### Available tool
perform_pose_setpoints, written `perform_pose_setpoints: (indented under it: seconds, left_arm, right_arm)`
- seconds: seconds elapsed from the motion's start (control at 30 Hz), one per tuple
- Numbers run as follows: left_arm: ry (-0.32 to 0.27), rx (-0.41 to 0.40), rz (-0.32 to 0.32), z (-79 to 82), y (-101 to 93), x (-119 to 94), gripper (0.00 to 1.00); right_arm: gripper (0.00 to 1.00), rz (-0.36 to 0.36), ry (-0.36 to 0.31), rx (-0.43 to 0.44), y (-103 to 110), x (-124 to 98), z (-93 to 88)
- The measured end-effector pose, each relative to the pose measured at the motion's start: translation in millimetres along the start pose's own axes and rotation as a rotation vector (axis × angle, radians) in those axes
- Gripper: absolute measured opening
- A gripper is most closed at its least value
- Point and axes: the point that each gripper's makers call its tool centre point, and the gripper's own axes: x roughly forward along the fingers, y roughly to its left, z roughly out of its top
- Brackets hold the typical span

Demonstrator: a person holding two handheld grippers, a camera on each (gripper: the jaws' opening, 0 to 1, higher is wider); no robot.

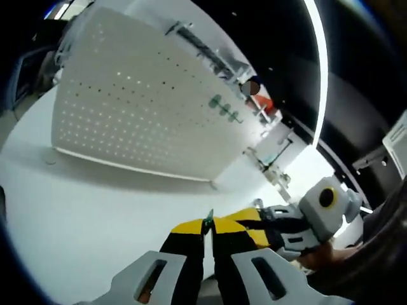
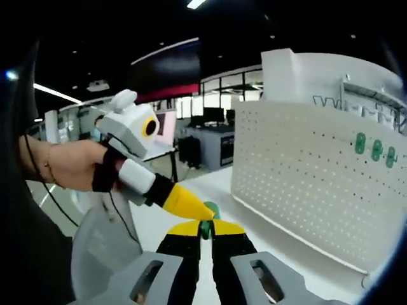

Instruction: Insert the hook assembly into the mounting plate slot until the hook locks in place.

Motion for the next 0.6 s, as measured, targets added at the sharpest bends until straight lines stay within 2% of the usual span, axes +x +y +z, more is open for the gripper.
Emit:
perform_pose_setpoints:
  seconds: [0.07, 0.17, 0.23, 0.3, 0.37, 0.4, 0.6]
  left_arm:
    - [-0.010, 0.000, -0.006, -0.6, -0.8, -0.4, 0.03]
    - [-0.030, -0.050, -0.032, -0.5, 0.2, -0.8, 0.03]
    - [-0.036, -0.041, -0.038, -1.2, -0.5, -1.3, 0.04]
    - [-0.037, 0.031, -0.041, -0.6, -2.0, -1.2, 0.04]
    - [-0.031, 0.057, -0.037, -1.2, -2.8, -0.9, 0.04]
    - [-0.024, 0.109, -0.037, -1.4, -2.8, -1.1, 0.04]
    - [-0.022, 0.340, -0.060, 4.0, -12.6, -3.8, 0.05]
  right_arm:
    - [0.01, -0.009, -0.002, -0.044, -0.5, -0.5, 1.5]
    - [0.01, -0.009, -0.004, 0.005, -1.0, -1.0, 1.3]
    - [0.00, -0.006, -0.004, 0.020, -1.7, -1.1, 1.0]
    - [0.00, -0.003, -0.003, 0.023, -1.0, -1.4, 0.6]
    - [0.00, -0.001, 0.000, 0.027, -1.1, -1.5, -0.1]
    - [0.00, 0.004, 0.003, 0.037, -1.0, -1.8, -0.6]
    - [0.00, 0.030, -0.012, 0.203, -0.8, -5.1, 2.1]
